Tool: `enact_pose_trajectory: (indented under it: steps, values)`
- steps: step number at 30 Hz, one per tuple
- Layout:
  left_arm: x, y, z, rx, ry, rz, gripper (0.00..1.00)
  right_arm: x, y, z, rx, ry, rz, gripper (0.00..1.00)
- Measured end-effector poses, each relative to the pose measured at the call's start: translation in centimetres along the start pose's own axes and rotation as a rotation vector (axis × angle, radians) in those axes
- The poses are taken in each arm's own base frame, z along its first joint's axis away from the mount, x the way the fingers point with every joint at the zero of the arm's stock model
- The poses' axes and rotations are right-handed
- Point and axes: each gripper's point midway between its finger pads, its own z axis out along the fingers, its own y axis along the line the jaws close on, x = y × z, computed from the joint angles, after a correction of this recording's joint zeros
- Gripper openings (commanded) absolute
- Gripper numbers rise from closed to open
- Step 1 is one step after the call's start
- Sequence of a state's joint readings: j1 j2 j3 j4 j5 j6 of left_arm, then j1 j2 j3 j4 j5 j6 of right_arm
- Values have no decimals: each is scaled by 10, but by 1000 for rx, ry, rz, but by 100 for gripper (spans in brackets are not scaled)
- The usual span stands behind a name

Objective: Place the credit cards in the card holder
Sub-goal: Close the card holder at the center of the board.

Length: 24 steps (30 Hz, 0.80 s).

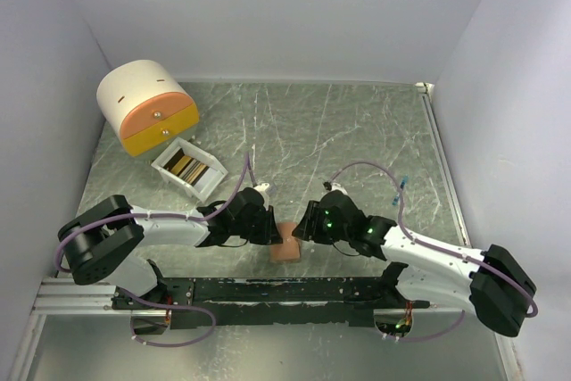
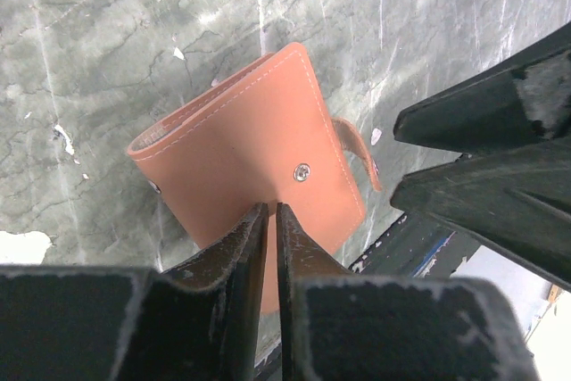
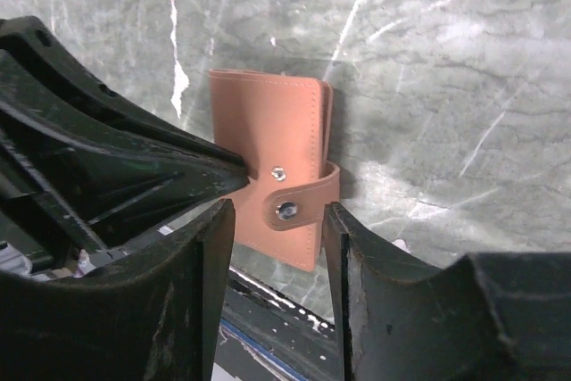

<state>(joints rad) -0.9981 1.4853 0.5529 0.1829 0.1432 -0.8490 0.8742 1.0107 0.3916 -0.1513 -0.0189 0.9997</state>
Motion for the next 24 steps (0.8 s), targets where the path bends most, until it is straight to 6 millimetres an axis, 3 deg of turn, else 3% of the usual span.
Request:
enact_pose_trajectory:
  steps: [5,12,18,24]
  values:
    - [0,0,0,0,0,0,22,-8,12,-3,8,-11,-50,45]
    - [0,0,0,1,-1,0,22,-1,-3,4,136,43,-116,34]
    - [0,-1,0,2,-1,0,22,1,3,2,144,45,-144,18]
    - [1,-1,-2,4,-2,1,22,1,2,2,150,40,-147,15]
